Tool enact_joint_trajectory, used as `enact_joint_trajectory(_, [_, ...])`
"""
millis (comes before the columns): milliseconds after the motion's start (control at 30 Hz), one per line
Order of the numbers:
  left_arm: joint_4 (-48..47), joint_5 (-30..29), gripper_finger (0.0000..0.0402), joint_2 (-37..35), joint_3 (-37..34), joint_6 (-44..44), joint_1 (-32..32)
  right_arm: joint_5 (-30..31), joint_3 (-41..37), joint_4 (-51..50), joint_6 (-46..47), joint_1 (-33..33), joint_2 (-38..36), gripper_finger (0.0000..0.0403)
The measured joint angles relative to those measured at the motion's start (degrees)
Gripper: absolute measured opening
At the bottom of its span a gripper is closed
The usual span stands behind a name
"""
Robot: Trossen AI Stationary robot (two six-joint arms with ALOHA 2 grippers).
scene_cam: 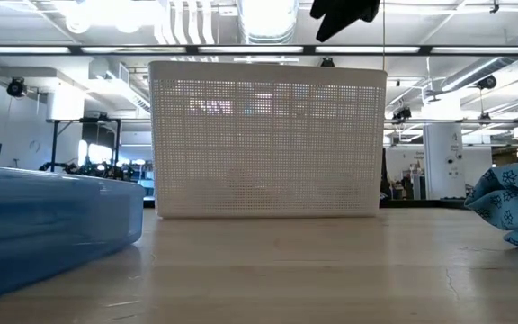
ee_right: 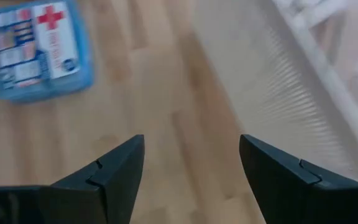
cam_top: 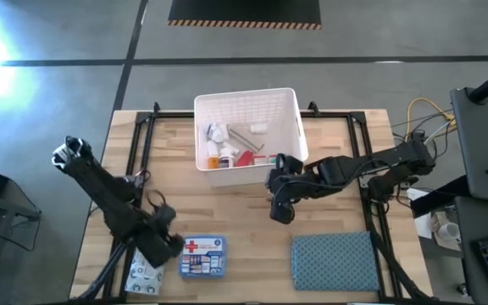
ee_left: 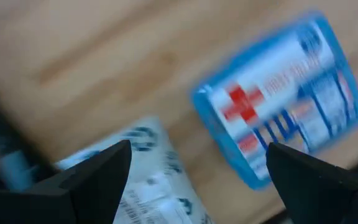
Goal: Pick & place medical supplies in basket/bin
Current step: Put the blue first aid kit into the white bin
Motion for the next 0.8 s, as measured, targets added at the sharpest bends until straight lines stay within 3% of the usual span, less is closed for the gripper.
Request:
enact_joint_trajectory(133, [17.0, 0.7, 0.0349, 3.0, -4.3, 13.8, -2.9, -5.3, -0.4, -0.6, 2.9, 0.0, 0.7, 0.0246])
enact_joint_trajectory(233, [23.3, 0.8, 0.0349, 5.6, -6.5, 17.9, -4.3, -8.7, -0.4, -0.5, 4.9, 0.6, 0.8, 0.0243])
enact_joint_trajectory(433, [26.2, 5.4, 0.0349, 9.3, -9.0, 17.6, -5.4, -10.0, -0.6, -0.2, 13.3, 4.2, 0.8, 0.0235])
enact_joint_trajectory(633, [35.8, 6.1, 0.0349, 10.1, -14.5, 11.7, -5.4, -16.1, -4.1, 0.3, 39.2, 4.1, 1.7, 0.0233])
enact_joint_trajectory(800, [47.8, 3.6, 0.0349, 9.7, -20.6, 7.9, -5.2, -22.2, -10.4, 12.2, 49.0, 5.0, 3.2, 0.0233])
